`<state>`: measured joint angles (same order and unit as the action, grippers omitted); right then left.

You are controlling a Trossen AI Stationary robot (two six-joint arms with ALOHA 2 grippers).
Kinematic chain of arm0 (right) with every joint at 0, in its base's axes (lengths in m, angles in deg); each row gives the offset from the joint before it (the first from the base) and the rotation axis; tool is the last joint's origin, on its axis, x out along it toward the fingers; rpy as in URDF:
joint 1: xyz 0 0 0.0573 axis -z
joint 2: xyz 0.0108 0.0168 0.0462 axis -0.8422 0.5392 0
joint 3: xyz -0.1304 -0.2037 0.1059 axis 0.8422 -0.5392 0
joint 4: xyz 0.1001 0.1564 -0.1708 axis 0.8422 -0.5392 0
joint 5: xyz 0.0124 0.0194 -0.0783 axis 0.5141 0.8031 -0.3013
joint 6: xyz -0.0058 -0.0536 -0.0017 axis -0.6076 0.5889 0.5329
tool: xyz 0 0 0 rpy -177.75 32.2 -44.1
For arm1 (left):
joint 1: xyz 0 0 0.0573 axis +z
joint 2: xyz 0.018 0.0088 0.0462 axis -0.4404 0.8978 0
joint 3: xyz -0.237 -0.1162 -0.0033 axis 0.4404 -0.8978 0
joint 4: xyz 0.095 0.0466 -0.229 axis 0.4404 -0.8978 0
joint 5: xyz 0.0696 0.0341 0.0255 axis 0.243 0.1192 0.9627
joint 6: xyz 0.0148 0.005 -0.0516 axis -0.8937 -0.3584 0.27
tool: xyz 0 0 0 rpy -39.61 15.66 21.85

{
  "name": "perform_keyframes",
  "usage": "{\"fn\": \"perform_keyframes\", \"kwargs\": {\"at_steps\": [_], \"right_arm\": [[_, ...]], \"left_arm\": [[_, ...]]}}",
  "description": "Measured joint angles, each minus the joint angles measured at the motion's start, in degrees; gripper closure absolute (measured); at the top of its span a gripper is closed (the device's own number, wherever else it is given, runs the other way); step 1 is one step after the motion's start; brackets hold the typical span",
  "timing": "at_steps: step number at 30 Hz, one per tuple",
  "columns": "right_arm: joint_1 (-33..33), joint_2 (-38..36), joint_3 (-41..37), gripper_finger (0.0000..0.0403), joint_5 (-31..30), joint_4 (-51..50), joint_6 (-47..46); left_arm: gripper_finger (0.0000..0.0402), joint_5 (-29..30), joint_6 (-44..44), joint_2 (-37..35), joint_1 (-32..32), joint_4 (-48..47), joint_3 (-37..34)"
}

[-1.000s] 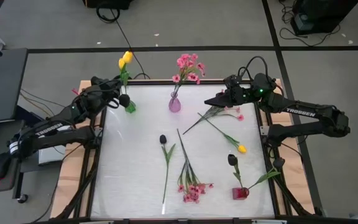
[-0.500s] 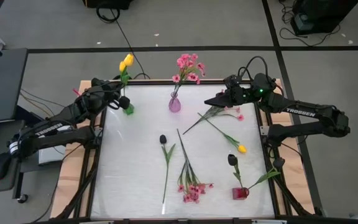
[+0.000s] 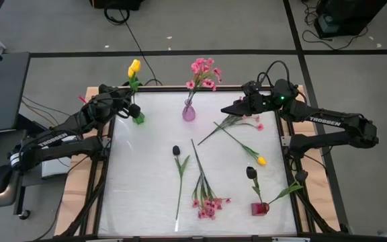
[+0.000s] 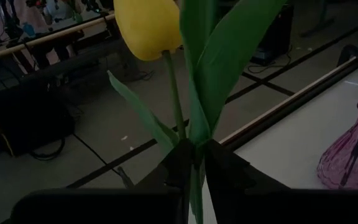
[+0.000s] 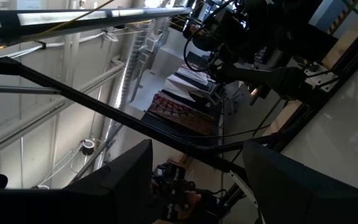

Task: Sort flowers into vase by color
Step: Put the top yellow flower into the green vase, then put the black flower into the red vase

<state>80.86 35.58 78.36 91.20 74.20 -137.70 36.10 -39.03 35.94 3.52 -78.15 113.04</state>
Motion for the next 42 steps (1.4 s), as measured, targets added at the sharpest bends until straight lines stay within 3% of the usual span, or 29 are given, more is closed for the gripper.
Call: {"fn": "perform_keyframes", "kwargs": {"at_steps": [12,22,31,42], "right_arm": [[0.0,0.0,-0.01,0.0145,0.0,0.01,0.02],[0.0,0.0,0.0,0.0145,0.0,0.01,0.02],[-0.02,0.0,-0.02,0.0145,0.02,0.01,0.02],[-0.02,0.0,0.0,0.0145,0.02,0.0,0.0]], "left_arm": [[0.0318,0.0,0.02,0.0,0.0,-0.02,-0.01],[0.0249,-2.39,3.81,-0.71,0.0,-0.13,-0.02],[0.0193,-12.84,11.15,-2.27,-0.01,-1.36,-0.04],[0.0189,-22.13,19.18,-2.36,-2.99,-1.52,-0.04]]}}
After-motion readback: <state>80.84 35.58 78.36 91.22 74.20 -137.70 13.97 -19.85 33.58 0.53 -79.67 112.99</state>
